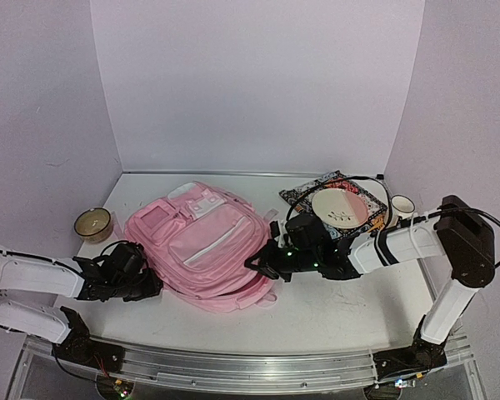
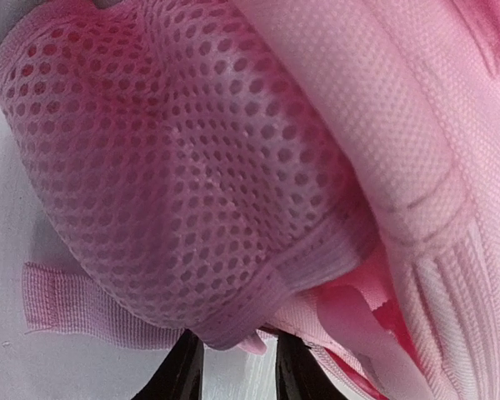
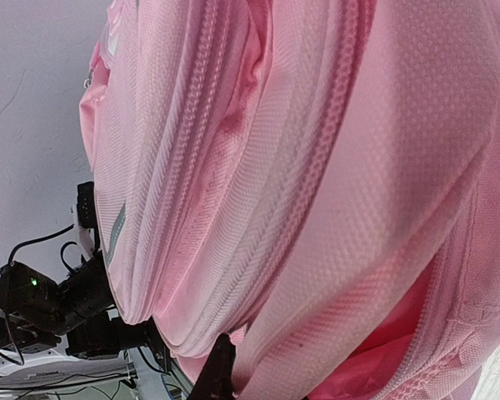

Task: Pack the student bag
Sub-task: Grab the largest pocket of the student bag, then zip the largest pocket of the bag in the student bag.

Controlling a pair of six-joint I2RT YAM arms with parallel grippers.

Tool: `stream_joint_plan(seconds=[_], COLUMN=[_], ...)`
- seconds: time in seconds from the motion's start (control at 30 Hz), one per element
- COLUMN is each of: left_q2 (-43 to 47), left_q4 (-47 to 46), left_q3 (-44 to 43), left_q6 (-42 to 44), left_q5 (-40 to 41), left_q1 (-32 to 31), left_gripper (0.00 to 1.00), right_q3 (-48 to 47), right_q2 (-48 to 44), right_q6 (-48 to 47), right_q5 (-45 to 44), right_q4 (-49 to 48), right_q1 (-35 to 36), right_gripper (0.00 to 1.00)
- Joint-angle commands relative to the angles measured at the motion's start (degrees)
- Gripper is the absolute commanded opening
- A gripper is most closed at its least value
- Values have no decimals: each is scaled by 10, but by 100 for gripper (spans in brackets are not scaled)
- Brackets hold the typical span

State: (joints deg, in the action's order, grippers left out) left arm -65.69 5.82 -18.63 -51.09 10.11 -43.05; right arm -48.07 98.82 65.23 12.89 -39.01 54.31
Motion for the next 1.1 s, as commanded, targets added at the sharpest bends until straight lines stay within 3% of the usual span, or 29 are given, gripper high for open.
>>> stream_joint_plan(seconds=[0.0,0.13,0.4,0.7,0.87,1.07], left_q2=[-23,-39,-38,36,66,36], left_q4=[-41,-43,-42,-37,-37,-47], left_q3=[-15,-16,-10,13,8,-27], left_q6=[-6,-6,-5,-46,-91,-129], left_q5=[-2,16,5,-70,-80,-67], left_q1=[2,2,1,-16,-80,-173], left_gripper=[30,25,1,0,0,0], right_q3=[-25,-21,-18,-31,-49,-62], right_q2=[9,9,6,16,34,48], right_q6=[2,3,4,7,16,25], right_q5=[21,22,22,18,9,-13], right_q4=[-26,-29,-35,-45,-57,-67], right_q1=[3,3,3,3,7,11], right_gripper=[9,8,6,3,0,0])
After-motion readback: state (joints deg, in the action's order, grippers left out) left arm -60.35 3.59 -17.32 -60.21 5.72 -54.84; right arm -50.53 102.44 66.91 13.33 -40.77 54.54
